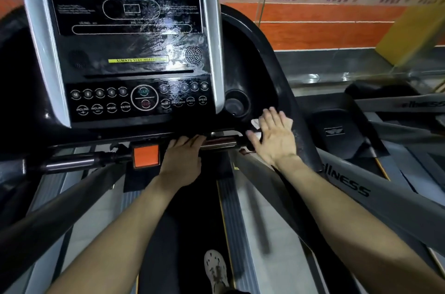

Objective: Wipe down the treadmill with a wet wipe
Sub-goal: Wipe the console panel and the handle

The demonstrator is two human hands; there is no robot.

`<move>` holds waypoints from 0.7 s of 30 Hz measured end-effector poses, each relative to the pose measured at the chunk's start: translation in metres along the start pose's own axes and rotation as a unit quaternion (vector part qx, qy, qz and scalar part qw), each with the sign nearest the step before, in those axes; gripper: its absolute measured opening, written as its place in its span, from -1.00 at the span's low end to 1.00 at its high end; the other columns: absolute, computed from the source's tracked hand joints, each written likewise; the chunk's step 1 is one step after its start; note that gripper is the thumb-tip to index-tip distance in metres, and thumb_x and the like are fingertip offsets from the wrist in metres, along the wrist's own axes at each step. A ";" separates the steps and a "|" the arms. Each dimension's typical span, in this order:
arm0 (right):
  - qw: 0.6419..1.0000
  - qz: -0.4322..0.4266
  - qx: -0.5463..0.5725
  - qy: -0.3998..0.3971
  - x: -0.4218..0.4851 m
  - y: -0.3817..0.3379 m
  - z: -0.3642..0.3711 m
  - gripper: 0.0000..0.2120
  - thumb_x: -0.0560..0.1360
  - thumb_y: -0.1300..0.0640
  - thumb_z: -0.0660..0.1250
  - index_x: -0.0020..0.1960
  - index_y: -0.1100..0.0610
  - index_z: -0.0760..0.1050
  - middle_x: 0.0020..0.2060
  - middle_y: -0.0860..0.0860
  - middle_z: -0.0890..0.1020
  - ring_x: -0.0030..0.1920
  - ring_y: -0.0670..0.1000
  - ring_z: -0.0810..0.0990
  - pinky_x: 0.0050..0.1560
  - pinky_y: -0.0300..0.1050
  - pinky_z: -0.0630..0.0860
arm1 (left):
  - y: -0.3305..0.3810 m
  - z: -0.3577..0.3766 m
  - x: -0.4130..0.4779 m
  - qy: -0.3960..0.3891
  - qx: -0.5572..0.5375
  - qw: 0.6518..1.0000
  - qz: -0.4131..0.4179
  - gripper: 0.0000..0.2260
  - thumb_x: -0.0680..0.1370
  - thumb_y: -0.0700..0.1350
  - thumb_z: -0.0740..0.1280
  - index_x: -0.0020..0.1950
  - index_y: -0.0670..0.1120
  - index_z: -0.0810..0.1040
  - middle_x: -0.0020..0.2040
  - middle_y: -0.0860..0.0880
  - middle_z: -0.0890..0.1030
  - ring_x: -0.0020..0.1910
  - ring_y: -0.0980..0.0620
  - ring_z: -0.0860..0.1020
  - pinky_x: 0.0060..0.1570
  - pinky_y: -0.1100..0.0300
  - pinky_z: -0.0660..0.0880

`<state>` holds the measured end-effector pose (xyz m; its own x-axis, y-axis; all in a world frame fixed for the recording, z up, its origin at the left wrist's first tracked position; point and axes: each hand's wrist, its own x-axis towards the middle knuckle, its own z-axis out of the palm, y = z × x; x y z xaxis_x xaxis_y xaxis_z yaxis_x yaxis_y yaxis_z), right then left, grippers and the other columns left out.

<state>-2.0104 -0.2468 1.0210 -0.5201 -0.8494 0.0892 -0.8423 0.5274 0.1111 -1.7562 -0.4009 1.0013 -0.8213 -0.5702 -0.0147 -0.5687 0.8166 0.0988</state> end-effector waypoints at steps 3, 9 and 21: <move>0.994 -0.102 0.027 -0.014 -0.001 -0.001 0.001 -0.21 0.69 -0.38 -0.13 0.67 0.14 0.26 0.65 0.08 0.32 0.71 0.07 0.07 0.71 0.09 -0.11 | -0.003 0.000 -0.002 0.006 0.010 1.000 0.010 -0.39 0.62 0.02 0.28 0.68 0.02 0.25 0.59 0.04 0.44 0.43 -0.07 0.41 0.42 -0.05 0.29; 0.997 -0.040 0.013 0.059 -0.017 0.035 0.001 -0.29 0.73 -0.31 -0.07 0.69 0.14 0.21 0.69 0.07 0.21 0.72 0.11 0.03 0.70 0.18 -0.02 | 0.002 -0.002 -0.005 0.008 0.044 0.999 0.019 -0.27 0.51 0.00 0.37 0.68 -0.04 0.28 0.59 0.00 0.44 0.45 -0.10 0.42 0.43 -0.06 0.33; 0.980 0.016 0.176 0.095 -0.038 -0.120 0.022 -0.35 0.69 -0.15 0.11 0.63 0.25 0.29 0.63 0.17 0.31 0.71 0.16 0.04 0.71 0.13 -0.03 | -0.052 -0.041 -0.027 0.050 0.082 0.984 0.148 -0.45 0.50 0.00 0.44 0.49 -0.10 0.56 0.41 -0.08 0.61 0.34 -0.13 0.57 0.35 -0.08 0.49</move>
<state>-1.8926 -0.2784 0.9827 -0.5399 -0.7963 0.2727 -0.8397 0.4873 -0.2397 -1.7032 -0.4315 1.0377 -0.9483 -0.3046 0.0898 -0.3115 0.9470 -0.0778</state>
